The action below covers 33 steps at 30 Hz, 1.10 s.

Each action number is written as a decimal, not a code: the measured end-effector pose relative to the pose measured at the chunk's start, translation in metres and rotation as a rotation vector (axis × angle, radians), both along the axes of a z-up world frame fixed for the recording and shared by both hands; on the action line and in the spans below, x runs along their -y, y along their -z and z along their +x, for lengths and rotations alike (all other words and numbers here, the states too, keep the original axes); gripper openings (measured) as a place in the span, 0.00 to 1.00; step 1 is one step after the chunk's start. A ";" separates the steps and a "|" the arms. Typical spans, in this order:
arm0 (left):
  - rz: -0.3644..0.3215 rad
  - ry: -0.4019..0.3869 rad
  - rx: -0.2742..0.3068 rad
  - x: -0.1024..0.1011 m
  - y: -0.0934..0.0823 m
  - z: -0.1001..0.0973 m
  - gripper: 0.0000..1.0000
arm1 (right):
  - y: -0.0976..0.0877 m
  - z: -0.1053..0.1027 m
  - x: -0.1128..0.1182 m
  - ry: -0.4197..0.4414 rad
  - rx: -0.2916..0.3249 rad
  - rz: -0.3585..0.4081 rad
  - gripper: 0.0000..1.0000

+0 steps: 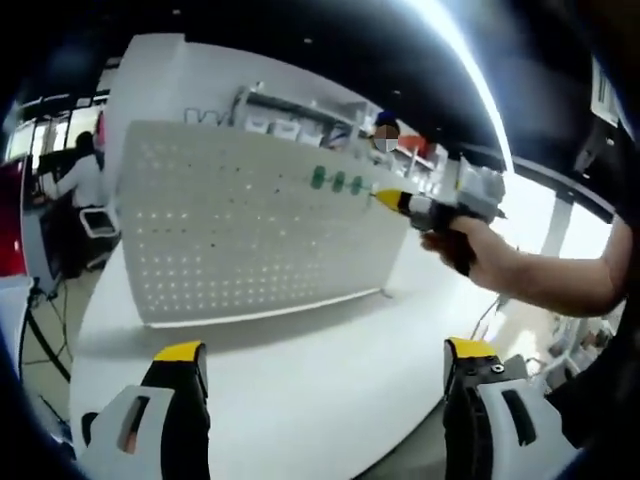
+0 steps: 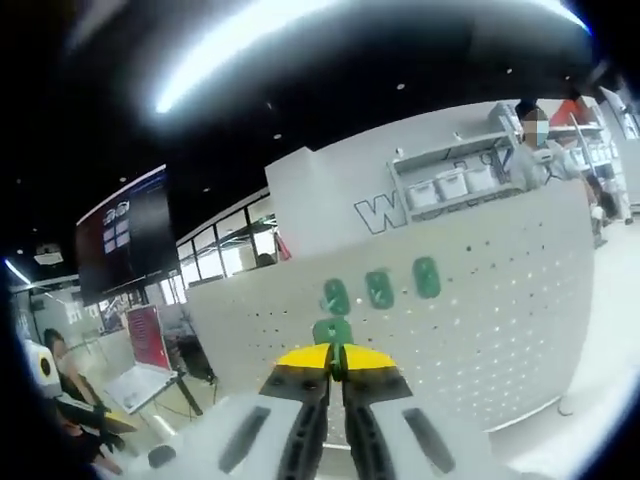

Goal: Insert the hook assembly into the mounting plate slot until the hook locks in place.

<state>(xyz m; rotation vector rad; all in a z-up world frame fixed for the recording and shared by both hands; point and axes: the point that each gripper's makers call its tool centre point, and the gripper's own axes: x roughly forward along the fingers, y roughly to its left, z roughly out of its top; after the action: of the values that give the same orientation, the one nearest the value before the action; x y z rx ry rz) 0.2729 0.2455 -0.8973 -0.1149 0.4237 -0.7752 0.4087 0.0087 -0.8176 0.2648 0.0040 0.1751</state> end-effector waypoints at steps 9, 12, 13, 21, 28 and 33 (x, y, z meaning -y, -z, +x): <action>-0.028 -0.033 -0.012 -0.003 0.001 0.005 1.00 | -0.003 0.015 0.035 0.064 0.014 -0.048 0.01; -0.028 -0.018 -0.013 -0.001 0.001 0.004 1.00 | -0.006 0.018 0.047 0.094 0.024 -0.045 0.01; -0.026 -0.016 -0.012 0.000 0.001 0.005 1.00 | -0.007 0.018 0.050 0.102 0.027 -0.044 0.01; -0.030 -0.016 -0.018 0.003 0.000 0.012 1.00 | -0.014 0.033 0.074 0.145 0.038 -0.054 0.01; -0.025 -0.019 -0.033 0.003 0.004 0.018 1.00 | -0.018 0.048 0.091 0.172 0.052 -0.051 0.01; -0.018 -0.027 -0.039 0.001 0.006 0.020 0.99 | -0.017 0.057 0.097 0.184 0.058 -0.068 0.01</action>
<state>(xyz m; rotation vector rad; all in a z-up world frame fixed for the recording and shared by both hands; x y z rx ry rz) 0.2925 0.2449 -0.9034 -0.1527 0.4509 -0.7510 0.4655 -0.0882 -0.8003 0.1907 -0.0720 -0.0003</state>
